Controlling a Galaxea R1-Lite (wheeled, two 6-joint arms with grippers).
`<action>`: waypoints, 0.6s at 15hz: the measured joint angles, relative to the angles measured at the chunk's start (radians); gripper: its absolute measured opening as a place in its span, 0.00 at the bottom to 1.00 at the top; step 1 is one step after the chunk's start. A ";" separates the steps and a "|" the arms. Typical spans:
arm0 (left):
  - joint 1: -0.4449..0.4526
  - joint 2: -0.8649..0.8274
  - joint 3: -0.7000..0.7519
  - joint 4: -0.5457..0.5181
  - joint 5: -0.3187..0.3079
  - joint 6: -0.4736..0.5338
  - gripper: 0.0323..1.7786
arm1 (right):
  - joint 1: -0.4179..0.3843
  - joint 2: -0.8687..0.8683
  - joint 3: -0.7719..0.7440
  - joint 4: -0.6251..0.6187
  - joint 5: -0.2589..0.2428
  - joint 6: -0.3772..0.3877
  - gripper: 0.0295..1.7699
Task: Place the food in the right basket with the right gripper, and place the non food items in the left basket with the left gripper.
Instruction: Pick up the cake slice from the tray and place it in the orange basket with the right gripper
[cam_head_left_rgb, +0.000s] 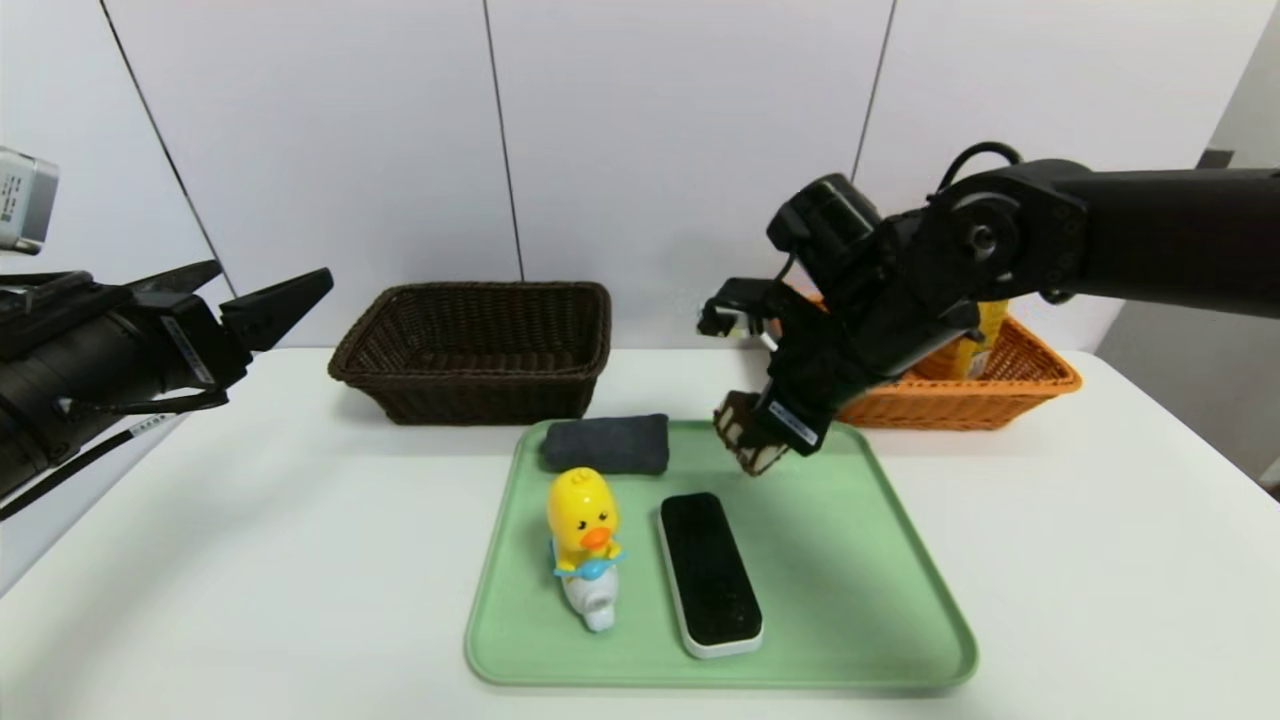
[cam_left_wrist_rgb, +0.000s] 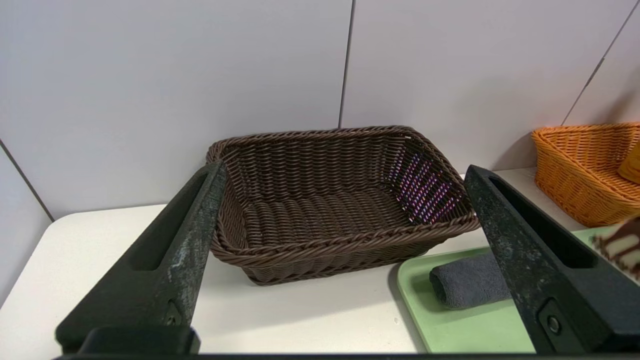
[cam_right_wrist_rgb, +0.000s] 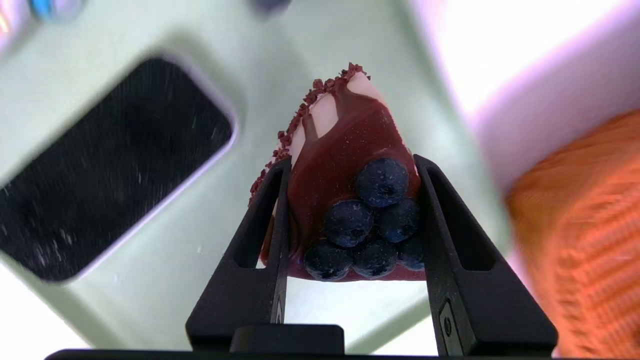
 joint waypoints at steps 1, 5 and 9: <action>0.000 0.000 0.000 0.000 0.000 0.000 0.95 | 0.000 -0.011 -0.021 -0.005 0.002 0.016 0.42; 0.000 0.000 0.000 0.000 0.001 0.001 0.95 | -0.054 -0.040 -0.094 -0.108 0.028 0.104 0.42; 0.000 0.005 -0.001 0.000 0.000 0.001 0.95 | -0.158 -0.073 -0.099 -0.168 0.029 0.125 0.42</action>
